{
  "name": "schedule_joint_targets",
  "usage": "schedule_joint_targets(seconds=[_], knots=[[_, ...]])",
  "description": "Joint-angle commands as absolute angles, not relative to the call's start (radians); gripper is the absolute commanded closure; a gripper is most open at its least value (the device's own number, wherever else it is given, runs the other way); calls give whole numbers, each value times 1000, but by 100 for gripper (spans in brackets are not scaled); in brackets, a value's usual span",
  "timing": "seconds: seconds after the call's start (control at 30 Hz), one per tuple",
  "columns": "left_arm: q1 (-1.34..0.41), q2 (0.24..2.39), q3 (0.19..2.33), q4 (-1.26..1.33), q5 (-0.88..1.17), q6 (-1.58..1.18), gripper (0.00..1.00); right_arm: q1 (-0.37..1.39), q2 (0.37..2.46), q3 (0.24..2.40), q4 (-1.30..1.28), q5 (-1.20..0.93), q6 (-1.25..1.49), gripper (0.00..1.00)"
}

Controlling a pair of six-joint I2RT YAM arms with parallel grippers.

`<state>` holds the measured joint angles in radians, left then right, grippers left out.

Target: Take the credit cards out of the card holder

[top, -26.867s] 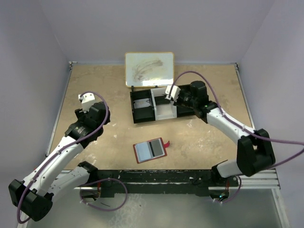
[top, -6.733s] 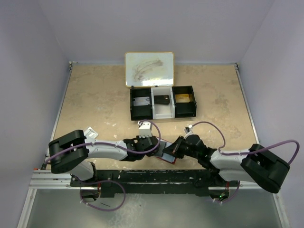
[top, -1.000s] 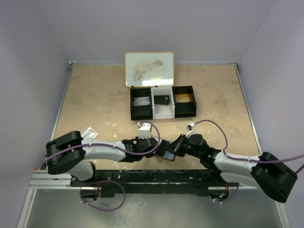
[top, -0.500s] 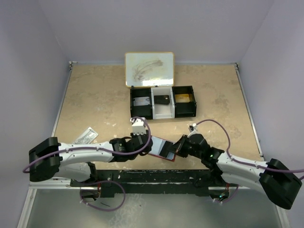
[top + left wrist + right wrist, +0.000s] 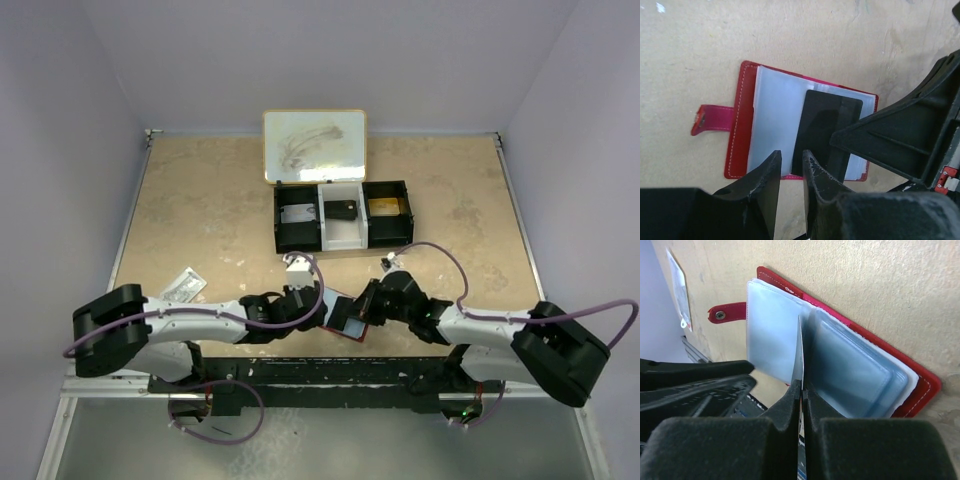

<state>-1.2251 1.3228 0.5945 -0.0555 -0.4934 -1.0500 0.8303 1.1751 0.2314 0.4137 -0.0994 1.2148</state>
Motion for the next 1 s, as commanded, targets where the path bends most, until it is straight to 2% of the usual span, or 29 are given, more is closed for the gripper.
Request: schedule_joint_targets(seconds=[0.0,0.23,0.5,0.7,0.8,0.93,0.97], knots=[[-1226,1389,630,47,-420,-1009,80,830,1227,271,457,-137,1184,95],[-1226,1454,649,-37,-469,-1041,83,828,1239,244,526,-123,1235,89],[-1227,1475,630,0,-447,-1052,85,829,1255,241,539,-131,1242,83],[-1227,1471,630,-9,-463,-1057,86,829,1245,224,559,-108,1252,83],[-1227,1471,629,-8,-464,-1060,86,830,1241,216,572,-118,1254,87],[-1227,1463,635,-15,-473,-1059,86,830,1240,216,585,-130,1237,100],[-1227,1456,636,-21,-478,-1060,86,830,1234,220,577,-133,1224,100]])
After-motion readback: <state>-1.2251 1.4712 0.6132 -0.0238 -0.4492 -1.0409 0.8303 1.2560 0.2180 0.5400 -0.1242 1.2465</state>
